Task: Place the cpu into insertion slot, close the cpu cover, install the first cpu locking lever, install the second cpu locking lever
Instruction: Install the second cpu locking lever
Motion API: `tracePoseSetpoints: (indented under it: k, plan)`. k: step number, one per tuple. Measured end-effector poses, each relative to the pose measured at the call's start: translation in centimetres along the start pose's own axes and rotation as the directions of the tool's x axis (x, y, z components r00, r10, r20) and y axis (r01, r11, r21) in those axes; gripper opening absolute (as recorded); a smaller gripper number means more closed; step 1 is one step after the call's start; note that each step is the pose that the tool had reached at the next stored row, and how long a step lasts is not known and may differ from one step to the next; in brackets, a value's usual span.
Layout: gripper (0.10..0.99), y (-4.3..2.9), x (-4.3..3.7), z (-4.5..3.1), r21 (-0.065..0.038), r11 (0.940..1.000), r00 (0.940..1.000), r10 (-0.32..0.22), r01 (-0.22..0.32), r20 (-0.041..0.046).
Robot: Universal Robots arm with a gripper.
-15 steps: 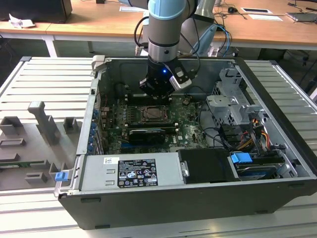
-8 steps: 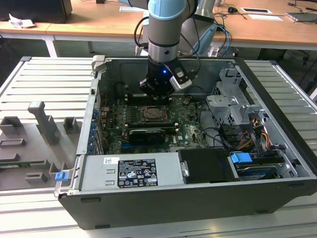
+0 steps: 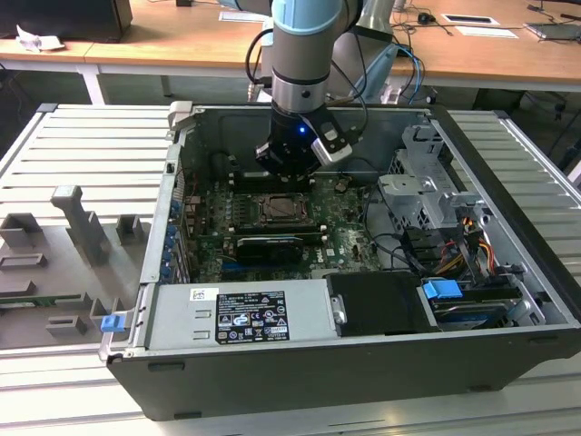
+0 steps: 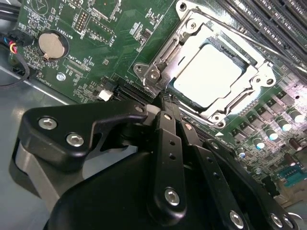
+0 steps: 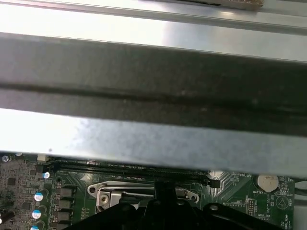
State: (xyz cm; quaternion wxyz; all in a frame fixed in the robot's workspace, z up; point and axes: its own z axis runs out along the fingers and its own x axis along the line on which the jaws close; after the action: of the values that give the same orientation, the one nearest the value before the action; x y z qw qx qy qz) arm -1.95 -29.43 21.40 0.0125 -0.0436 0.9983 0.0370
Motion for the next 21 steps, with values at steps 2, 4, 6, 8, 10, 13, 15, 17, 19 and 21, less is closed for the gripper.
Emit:
tracePoseSetpoints:
  k: [2,4,6,8,10,13,15,17,19,21]
  plan:
    - [0.106,-0.10,0.01,-0.01,0.000,1.0000,1.0000,0.000,0.000,0.0000]
    - [0.106,-0.36,0.03,-0.02,0.000,1.0000,1.0000,0.000,0.000,0.0001]
    - [0.106,-0.41,0.04,-0.03,0.000,1.0000,1.0000,0.000,0.000,0.0000]
    - [0.106,-0.46,0.04,-0.03,0.000,1.0000,1.0000,0.000,0.000,0.0000]
    - [0.106,-0.53,0.05,-0.04,0.000,1.0000,1.0000,0.000,0.000,0.0001]
    - [0.106,-0.56,0.05,-0.06,0.000,1.0000,1.0000,0.000,0.000,-0.0002]
    - [0.106,-0.56,0.05,-0.16,0.000,1.0000,1.0000,0.000,0.000,-0.0001]
    - [0.106,-0.55,0.05,-0.32,0.000,1.0000,1.0000,0.000,0.000,0.0000]
    - [0.106,-0.53,0.04,-0.57,0.000,1.0000,1.0000,0.000,0.000,0.0000]
    - [0.106,-0.52,0.03,-0.75,0.000,1.0000,1.0000,0.000,0.000,0.0001]
